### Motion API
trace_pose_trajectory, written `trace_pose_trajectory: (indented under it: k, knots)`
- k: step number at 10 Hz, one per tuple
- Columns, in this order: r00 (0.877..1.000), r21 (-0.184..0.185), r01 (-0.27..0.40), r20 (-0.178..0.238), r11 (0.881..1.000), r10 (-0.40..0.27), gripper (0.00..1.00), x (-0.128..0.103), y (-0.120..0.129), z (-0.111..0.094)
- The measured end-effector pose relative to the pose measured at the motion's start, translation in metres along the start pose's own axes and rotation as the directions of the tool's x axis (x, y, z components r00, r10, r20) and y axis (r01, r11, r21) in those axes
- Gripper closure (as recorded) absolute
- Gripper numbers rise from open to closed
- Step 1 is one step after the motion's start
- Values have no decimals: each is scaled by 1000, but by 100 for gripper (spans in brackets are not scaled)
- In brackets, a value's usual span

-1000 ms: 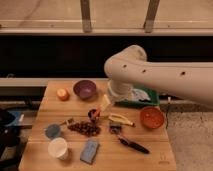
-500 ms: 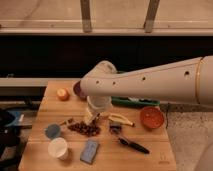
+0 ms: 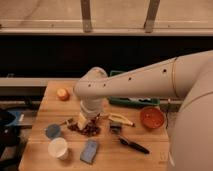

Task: Place grapes in purple bowl

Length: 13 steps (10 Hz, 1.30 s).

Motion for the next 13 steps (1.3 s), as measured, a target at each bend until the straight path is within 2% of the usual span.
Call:
trace_pose_trajectory:
  k: [3,4,6,10,13]
  knots:
    - [1000,1,4,-3,1000,-4,20,-1,1,0]
    - [1000,4,3,-16,1000,-3,20,0,0,3]
    - [999,-10,5,-39,1000,-6,20,-4,6,22]
    - [997,-35,3,-71,999,-6,20,-9,11,46]
    - [996,-66,-11,-95,998,5,20,-6,7,70]
